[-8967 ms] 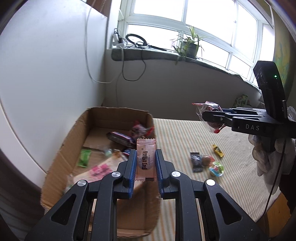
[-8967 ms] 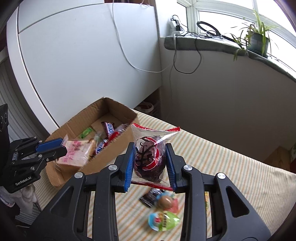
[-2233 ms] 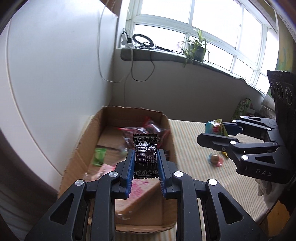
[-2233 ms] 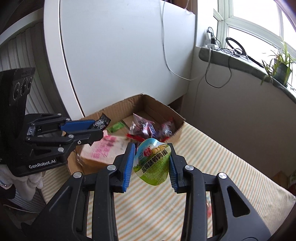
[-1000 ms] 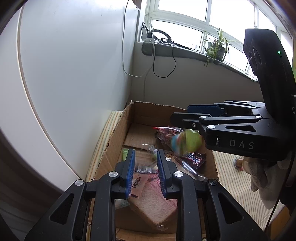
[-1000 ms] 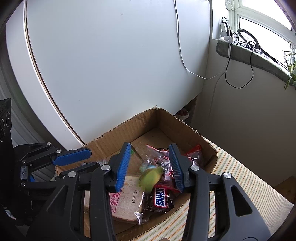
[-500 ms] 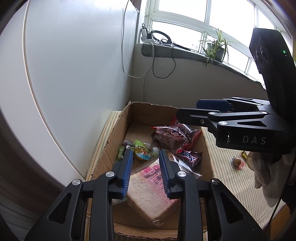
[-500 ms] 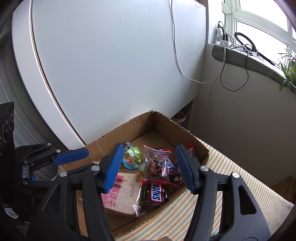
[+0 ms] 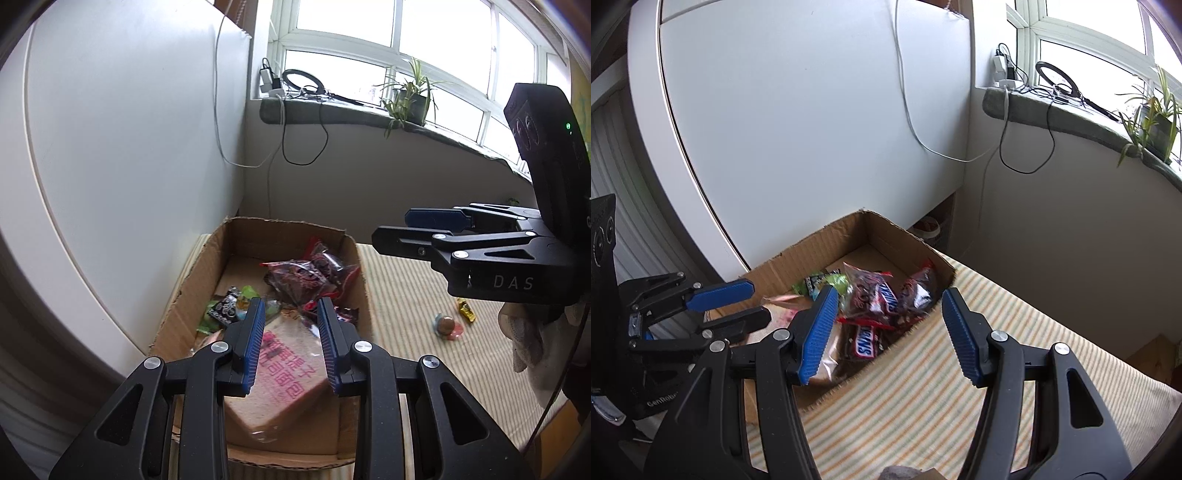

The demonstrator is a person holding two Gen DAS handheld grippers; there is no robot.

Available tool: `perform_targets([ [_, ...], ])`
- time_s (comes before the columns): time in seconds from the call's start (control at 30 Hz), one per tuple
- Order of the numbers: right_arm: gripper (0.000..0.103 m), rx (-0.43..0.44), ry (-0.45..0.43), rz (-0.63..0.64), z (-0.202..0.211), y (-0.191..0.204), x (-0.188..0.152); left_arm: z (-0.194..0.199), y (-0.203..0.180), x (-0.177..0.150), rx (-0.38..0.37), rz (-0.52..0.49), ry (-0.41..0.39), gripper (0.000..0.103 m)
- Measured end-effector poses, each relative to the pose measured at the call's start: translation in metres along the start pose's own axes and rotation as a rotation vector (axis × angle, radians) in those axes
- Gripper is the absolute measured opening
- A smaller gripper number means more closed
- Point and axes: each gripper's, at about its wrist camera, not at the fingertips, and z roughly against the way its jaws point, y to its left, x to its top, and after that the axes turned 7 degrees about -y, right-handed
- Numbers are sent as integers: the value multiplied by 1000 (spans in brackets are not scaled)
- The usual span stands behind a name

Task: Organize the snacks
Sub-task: 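Move both tools back to the remaining snacks on the bed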

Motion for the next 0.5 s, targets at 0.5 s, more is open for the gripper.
perform_targets([
  [0.5,61,-105,-8,-88,73,-90,-54,-5,-69,-5,-98,-48,15,28],
])
